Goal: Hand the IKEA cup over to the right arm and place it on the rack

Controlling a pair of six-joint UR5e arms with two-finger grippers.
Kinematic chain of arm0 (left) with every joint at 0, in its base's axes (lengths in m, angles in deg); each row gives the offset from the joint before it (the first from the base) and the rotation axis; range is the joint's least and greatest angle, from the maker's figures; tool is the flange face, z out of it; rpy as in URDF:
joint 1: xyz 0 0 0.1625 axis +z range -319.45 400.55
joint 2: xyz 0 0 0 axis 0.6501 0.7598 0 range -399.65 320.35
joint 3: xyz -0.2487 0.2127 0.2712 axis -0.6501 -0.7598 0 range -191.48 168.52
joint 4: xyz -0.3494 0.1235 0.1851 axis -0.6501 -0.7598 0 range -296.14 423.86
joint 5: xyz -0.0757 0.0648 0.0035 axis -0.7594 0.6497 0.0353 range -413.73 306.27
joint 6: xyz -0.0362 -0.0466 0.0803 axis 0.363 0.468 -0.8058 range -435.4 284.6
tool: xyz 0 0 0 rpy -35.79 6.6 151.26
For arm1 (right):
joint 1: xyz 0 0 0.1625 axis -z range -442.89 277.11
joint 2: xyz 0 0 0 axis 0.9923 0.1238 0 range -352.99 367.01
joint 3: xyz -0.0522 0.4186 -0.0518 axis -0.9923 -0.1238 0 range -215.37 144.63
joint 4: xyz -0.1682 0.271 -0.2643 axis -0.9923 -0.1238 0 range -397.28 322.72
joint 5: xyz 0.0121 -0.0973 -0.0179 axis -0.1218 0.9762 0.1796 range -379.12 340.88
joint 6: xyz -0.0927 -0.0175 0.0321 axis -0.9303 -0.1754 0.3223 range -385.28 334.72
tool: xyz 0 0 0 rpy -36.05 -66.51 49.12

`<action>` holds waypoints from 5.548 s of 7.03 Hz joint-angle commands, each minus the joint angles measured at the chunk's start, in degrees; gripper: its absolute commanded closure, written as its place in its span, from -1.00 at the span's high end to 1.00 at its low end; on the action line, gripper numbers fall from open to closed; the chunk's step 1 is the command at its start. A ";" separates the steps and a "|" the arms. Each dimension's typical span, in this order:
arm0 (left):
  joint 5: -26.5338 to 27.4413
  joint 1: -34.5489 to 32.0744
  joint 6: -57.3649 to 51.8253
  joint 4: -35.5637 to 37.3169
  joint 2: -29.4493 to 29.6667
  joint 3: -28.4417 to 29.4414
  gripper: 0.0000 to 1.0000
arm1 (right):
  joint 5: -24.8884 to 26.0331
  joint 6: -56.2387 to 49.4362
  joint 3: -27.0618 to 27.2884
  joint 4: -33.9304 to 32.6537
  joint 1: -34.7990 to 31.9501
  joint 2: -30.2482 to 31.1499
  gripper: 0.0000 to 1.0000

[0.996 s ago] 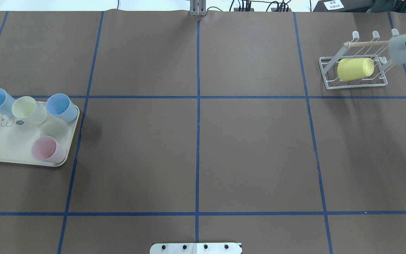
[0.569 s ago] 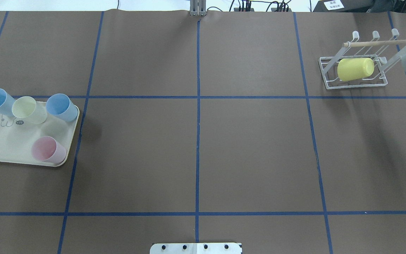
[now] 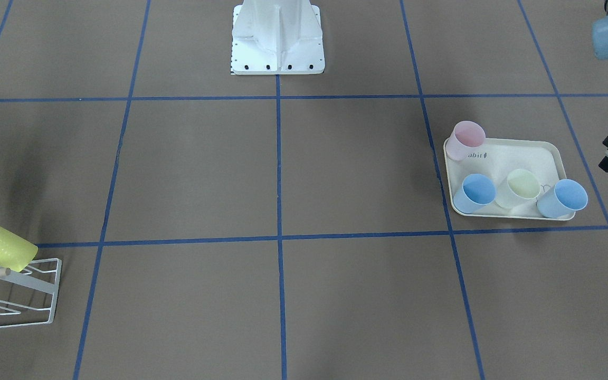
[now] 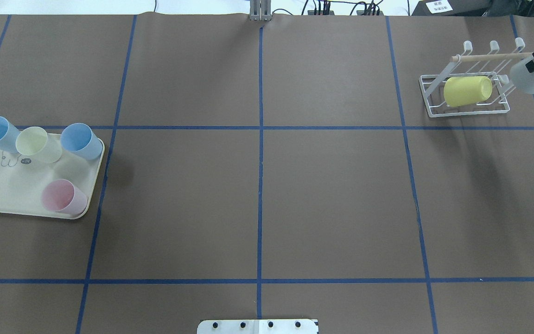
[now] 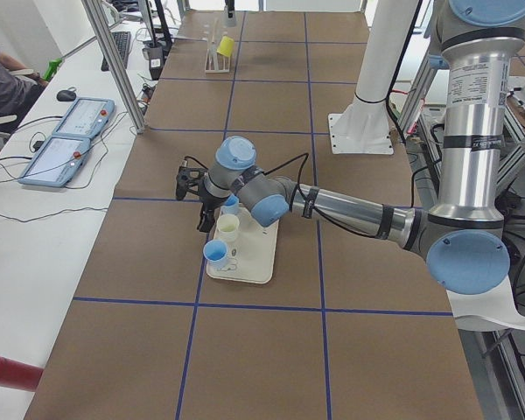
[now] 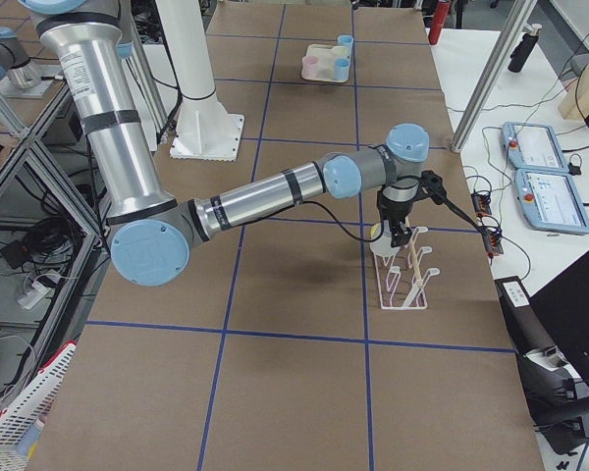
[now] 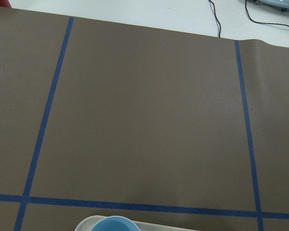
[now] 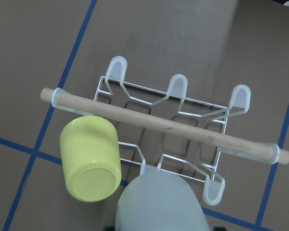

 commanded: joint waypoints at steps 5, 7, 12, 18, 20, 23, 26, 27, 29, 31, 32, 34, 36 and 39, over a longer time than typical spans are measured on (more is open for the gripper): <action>0.02 0.18 0.27 0.04 -1.15 -1.16 1.00 | 0.09 -0.02 -6.72 0.20 2.46 -4.32 -1.00; -0.07 0.35 0.27 0.04 -1.15 -1.16 1.00 | 0.09 -0.37 -8.30 0.38 2.55 -5.20 -1.00; -0.07 0.35 0.35 0.04 -1.15 -1.25 1.00 | 0.62 -0.46 -8.84 0.46 3.25 -5.38 -1.00; -0.42 0.35 0.35 0.13 -1.15 -1.33 1.00 | 0.53 0.77 -9.27 0.64 5.18 -5.56 0.91; -0.77 0.96 5.51 0.22 -0.98 -1.42 1.00 | 0.53 0.77 -9.27 0.64 5.18 -5.91 0.99; -1.57 4.81 9.03 11.16 -0.98 -5.44 1.00 | -0.17 0.95 -9.01 0.64 4.92 -6.52 0.99; -1.30 14.38 20.52 12.35 -3.41 -10.28 1.00 | -3.24 3.92 -7.18 0.64 4.22 -6.61 0.99; -0.87 18.68 21.52 12.35 -4.48 -11.34 0.98 | -3.25 4.19 -6.56 0.64 4.22 -6.53 0.99; -0.42 22.40 21.10 12.35 -5.81 -10.92 0.81 | -3.25 4.37 -6.55 0.64 4.22 -6.44 0.99; -0.42 25.12 21.10 12.35 -6.68 -10.83 0.71 | -3.33 4.37 -6.99 0.64 4.30 -6.44 0.99; -0.42 26.18 21.27 12.43 -6.60 -10.22 0.71 | -3.42 4.37 -6.90 0.64 4.30 -6.35 0.99; -0.34 27.15 21.45 12.43 -6.25 -8.46 0.69 | -4.04 4.37 -6.73 0.64 4.30 -5.91 0.99; 0.37 28.03 21.45 12.43 -5.81 -7.49 0.58 | -5.26 4.29 -6.38 0.73 4.22 -5.91 0.99; 0.37 28.30 21.71 12.52 -4.76 -6.26 -0.04 | -6.14 4.28 -1.83 0.38 4.13 -4.25 0.99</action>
